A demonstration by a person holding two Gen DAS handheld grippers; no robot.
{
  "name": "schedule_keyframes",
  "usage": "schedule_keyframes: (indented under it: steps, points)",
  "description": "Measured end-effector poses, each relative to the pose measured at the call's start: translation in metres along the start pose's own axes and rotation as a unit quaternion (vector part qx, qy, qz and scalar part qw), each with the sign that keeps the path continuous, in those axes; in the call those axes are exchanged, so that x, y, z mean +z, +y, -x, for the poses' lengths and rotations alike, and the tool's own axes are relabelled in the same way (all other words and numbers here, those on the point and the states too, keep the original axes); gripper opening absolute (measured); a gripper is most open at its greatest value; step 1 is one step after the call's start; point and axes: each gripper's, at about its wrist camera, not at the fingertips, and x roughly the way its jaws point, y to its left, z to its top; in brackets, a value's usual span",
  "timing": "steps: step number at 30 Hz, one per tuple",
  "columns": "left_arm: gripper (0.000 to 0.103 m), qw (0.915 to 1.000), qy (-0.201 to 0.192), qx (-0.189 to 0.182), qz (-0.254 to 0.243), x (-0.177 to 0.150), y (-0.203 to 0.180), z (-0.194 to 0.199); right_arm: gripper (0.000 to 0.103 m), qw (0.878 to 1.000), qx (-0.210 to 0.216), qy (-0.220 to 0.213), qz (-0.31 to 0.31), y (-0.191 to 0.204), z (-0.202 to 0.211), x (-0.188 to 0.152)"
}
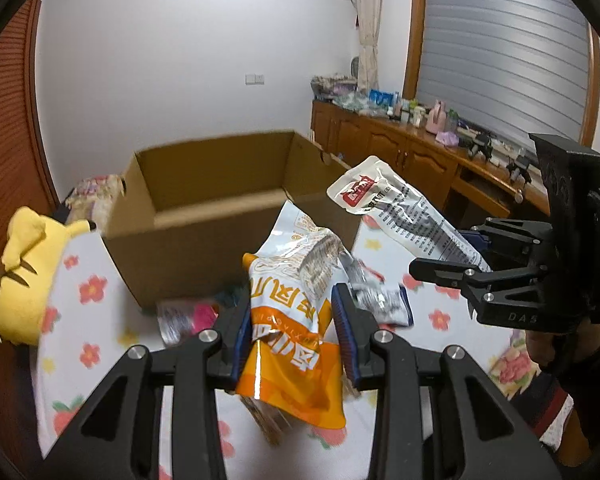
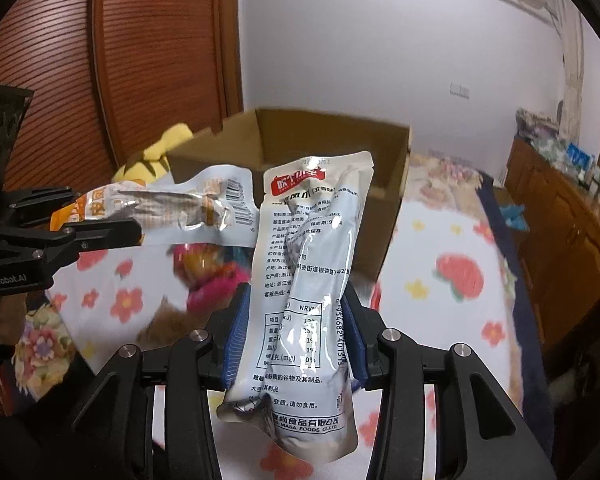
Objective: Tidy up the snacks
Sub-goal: 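Lift both pouches and carry them over the cardboard box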
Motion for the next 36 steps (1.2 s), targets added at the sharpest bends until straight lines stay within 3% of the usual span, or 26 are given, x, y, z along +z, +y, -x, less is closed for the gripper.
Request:
schedule_keyframes:
  steps: [14,25,32,36]
  points:
    - [0.035,0.9986,-0.04,0.034,0.004,0.08,0.054,-0.004,0.044,1.0,0.024,-0.019,-0.003,-0.023,-0.044,0.089]
    - [0.036,0.9978,0.002,0.062,0.024,0.101,0.107,-0.074,0.046,0.999,0.039,0.024,0.013,-0.038,-0.121,0.134]
    - [0.036,0.9964,0.038,0.071,0.029,0.097,0.119,-0.116,0.049,0.997,0.033,0.065,0.026,-0.044,-0.16,0.133]
    - [0.037,0.9957,0.053,0.073,0.021,0.093,0.117,-0.131,0.058,0.995,0.036,0.082,0.033,-0.044,-0.166,0.124]
